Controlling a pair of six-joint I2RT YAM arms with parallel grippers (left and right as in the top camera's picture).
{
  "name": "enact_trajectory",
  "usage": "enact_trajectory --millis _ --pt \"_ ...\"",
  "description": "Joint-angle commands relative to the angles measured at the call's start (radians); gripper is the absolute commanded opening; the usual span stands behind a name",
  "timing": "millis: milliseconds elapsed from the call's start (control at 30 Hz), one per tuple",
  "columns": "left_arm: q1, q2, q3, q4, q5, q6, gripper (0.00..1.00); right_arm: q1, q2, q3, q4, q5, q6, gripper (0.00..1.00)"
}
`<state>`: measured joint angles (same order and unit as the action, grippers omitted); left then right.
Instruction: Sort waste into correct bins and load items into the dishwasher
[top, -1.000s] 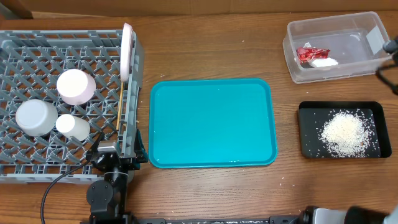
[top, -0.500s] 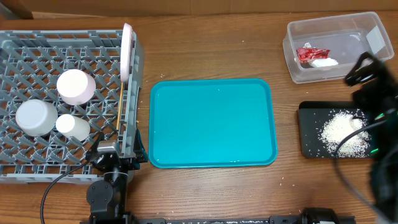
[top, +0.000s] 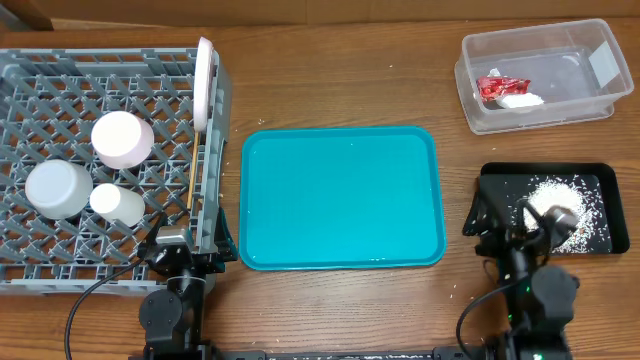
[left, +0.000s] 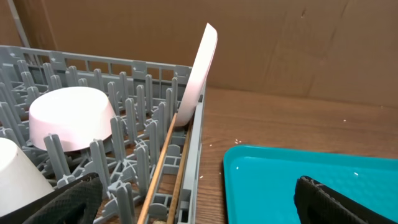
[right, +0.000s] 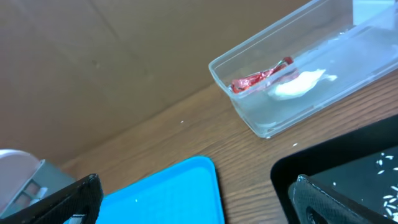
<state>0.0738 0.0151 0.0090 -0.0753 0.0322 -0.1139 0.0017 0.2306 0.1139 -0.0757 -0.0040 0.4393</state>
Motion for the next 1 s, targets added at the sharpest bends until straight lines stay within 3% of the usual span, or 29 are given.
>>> enact_trajectory --millis 0,467,967 --pt "0.006 -0.011 -0.004 -0.002 -0.006 -0.013 1.0 0.006 -0.105 -0.078 0.024 -0.023 -0.03 1.0" --pt "0.006 -0.011 -0.004 -0.002 -0.006 -0.014 1.0 0.003 -0.228 -0.106 -0.008 -0.006 -0.27 1.0" --pt "0.006 -0.011 -0.004 -0.002 -0.006 -0.014 1.0 0.003 -0.228 -0.106 -0.01 0.002 -0.384 1.0"
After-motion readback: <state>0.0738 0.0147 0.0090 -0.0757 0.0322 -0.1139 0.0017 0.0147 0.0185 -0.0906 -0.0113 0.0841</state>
